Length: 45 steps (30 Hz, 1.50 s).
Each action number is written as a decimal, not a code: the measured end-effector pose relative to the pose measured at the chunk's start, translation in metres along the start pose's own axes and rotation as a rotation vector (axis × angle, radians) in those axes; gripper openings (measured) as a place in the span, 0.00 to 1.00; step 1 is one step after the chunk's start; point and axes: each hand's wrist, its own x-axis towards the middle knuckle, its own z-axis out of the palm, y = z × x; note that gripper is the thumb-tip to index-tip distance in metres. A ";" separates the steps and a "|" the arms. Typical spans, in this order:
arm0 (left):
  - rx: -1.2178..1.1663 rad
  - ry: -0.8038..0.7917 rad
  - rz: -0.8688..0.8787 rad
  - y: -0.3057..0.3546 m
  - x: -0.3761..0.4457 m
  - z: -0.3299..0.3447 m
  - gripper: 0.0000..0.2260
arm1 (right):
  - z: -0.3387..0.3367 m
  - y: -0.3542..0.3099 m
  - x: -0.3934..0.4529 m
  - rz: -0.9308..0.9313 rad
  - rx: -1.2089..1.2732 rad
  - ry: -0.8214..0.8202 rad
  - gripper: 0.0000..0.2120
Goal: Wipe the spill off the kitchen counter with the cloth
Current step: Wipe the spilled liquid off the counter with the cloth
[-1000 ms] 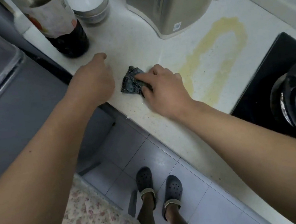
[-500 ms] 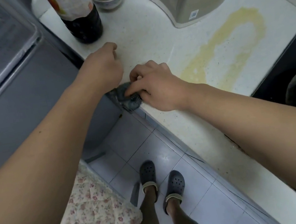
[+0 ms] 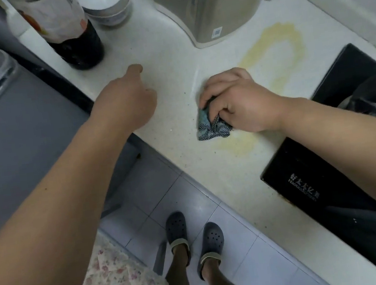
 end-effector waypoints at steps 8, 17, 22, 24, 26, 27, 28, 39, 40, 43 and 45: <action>0.135 -0.041 -0.009 0.017 0.011 0.020 0.30 | 0.019 -0.043 -0.020 0.437 -0.082 0.249 0.23; 0.186 -0.049 0.010 0.028 0.012 0.024 0.33 | 0.005 0.023 -0.021 0.300 -0.142 0.180 0.22; 0.108 -0.047 0.133 0.060 0.011 0.042 0.35 | -0.028 0.077 0.002 0.411 -0.155 0.182 0.18; 0.133 -0.069 0.167 0.076 0.015 0.050 0.35 | -0.039 0.095 0.007 0.486 -0.183 0.210 0.17; 0.175 -0.084 0.182 0.088 0.019 0.056 0.34 | -0.048 0.111 0.009 0.571 -0.245 0.245 0.16; 0.191 -0.082 0.187 0.091 0.020 0.058 0.34 | -0.053 0.118 0.010 0.616 -0.281 0.261 0.15; 0.201 -0.079 0.190 0.092 0.021 0.058 0.33 | -0.057 0.125 0.011 0.671 -0.314 0.265 0.14; 0.162 -0.059 0.204 0.081 0.014 0.058 0.35 | -0.098 0.134 -0.013 1.215 -0.198 0.129 0.19; 0.158 -0.063 0.200 0.081 0.013 0.058 0.35 | -0.095 0.123 -0.016 1.219 -0.147 0.125 0.20; 0.141 -0.080 0.187 0.081 0.010 0.058 0.36 | -0.077 0.086 -0.027 1.214 -0.031 0.127 0.22; 0.125 -0.077 0.186 0.079 0.007 0.058 0.36 | -0.060 0.058 -0.034 1.199 -0.003 0.127 0.21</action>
